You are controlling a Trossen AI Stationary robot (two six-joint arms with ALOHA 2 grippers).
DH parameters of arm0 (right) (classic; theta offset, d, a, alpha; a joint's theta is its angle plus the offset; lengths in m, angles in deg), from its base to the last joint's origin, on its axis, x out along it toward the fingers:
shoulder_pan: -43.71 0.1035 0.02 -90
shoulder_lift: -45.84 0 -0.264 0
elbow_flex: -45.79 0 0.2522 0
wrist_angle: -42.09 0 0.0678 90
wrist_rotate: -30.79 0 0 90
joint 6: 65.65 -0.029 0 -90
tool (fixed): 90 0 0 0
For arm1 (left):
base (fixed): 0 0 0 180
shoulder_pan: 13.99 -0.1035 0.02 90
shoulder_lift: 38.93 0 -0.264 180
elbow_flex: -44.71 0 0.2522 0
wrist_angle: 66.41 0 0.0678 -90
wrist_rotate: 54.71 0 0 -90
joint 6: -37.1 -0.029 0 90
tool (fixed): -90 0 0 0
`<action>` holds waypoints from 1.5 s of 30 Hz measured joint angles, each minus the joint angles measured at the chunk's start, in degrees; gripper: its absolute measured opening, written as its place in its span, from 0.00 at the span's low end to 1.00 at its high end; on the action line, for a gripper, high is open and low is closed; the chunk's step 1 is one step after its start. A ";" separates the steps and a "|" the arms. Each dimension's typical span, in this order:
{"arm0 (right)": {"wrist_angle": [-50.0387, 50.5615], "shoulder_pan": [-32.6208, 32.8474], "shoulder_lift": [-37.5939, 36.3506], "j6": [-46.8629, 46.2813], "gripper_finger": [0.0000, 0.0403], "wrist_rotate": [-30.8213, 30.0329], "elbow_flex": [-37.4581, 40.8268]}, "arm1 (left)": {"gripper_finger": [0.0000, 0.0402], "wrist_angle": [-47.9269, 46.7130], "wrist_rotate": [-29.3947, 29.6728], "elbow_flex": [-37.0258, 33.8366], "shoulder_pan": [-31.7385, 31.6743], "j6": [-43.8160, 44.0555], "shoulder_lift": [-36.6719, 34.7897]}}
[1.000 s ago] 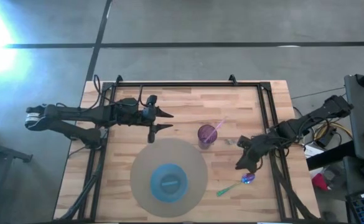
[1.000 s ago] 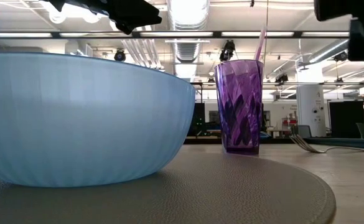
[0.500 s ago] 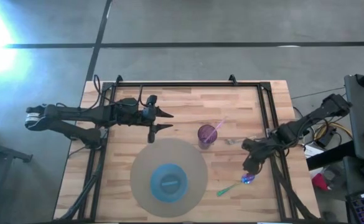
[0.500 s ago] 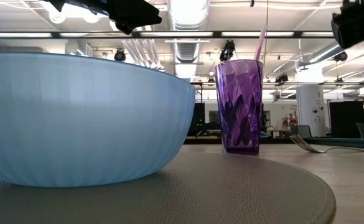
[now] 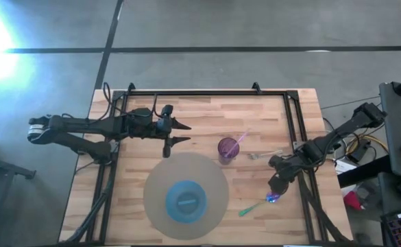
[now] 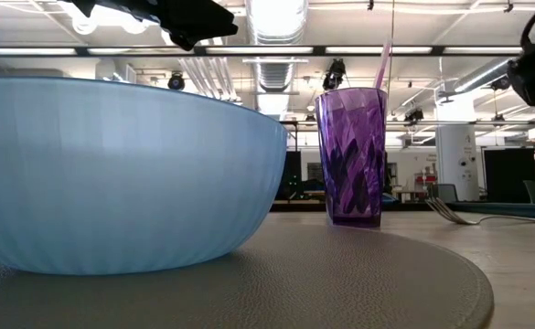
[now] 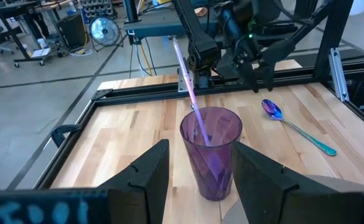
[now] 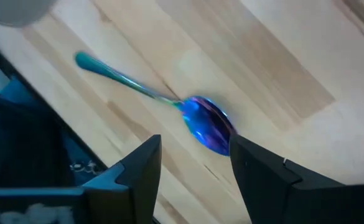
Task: Pick & Place Utensil
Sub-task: Put the blue spoon into the blue bowl
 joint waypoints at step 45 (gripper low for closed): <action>-17.93 7.74 0.12 -14.63 0.46 -0.85 13.96 | 0.41 0.01 0.00 0.02 0.00 0.08 0.00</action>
